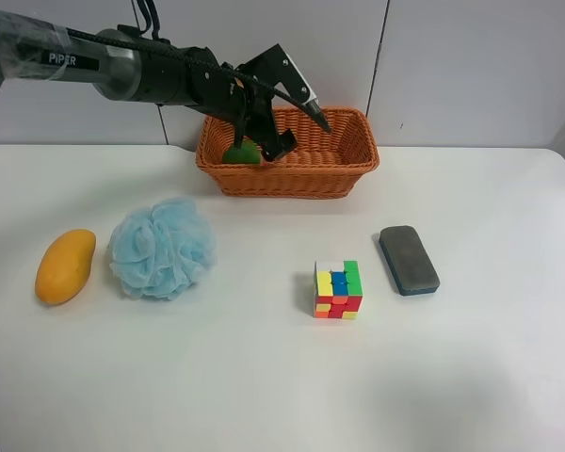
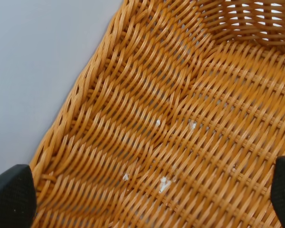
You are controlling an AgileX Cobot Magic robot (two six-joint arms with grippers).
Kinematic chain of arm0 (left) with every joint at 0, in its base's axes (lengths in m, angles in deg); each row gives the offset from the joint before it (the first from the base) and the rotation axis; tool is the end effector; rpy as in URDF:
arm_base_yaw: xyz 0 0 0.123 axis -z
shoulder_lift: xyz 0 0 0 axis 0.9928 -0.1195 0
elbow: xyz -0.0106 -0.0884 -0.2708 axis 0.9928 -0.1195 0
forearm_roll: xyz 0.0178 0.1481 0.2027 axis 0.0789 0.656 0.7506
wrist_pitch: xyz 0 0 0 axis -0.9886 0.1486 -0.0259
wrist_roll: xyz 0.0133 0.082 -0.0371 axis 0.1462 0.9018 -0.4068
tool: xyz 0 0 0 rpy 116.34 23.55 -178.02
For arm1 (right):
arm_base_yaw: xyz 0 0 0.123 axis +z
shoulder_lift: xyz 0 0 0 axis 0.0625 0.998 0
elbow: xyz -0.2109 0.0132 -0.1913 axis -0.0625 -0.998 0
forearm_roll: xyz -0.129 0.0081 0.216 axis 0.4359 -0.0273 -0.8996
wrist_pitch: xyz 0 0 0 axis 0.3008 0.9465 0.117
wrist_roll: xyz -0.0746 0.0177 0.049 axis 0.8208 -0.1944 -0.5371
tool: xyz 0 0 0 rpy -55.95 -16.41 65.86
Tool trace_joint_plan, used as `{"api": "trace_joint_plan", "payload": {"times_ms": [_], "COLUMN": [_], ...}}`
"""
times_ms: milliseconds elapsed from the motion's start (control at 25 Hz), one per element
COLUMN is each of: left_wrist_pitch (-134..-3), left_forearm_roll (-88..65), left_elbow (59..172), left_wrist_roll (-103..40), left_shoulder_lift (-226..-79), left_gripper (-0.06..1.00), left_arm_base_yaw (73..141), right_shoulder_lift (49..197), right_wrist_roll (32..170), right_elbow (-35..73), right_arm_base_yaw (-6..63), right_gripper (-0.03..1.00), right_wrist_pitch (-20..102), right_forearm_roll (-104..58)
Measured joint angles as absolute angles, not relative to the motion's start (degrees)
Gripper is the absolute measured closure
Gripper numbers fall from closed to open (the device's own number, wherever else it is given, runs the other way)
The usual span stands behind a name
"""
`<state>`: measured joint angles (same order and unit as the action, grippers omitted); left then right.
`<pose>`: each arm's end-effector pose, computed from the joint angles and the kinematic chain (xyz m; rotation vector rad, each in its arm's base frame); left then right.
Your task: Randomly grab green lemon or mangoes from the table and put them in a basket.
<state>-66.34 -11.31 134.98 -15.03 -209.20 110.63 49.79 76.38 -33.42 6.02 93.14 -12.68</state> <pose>0.4626 -0.2434 0.1796 1.1498 1.7875 0.0727 -0.0031 -0.0040 0.2716 -0.0055 2.0631 -0.0120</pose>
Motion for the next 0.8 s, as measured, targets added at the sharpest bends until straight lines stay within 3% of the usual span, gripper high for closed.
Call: {"api": "trace_joint_plan", "payload": {"times_ms": [360, 800], "left_wrist_pitch": [-60.5, -31.6], "left_forearm_roll": [-11.0, -1.0], "left_elbow": [135.0, 135.0], "left_wrist_roll": [-15.5, -28.2], "left_shoulder_lift": [-202.9, -181.7], "left_gripper": [-0.05, -0.05], "left_arm_base_yaw": [110.2, 104.5], "right_shoulder_lift": [49.8, 49.8], "right_wrist_roll": [76.4, 76.4], "right_elbow": [-33.4, -33.4], "right_arm_base_yaw": [6.0, 6.0], "right_gripper": [-0.02, -0.02], "right_wrist_pitch": [93.1, 93.1], "right_forearm_roll": [-12.7, -12.7]}}
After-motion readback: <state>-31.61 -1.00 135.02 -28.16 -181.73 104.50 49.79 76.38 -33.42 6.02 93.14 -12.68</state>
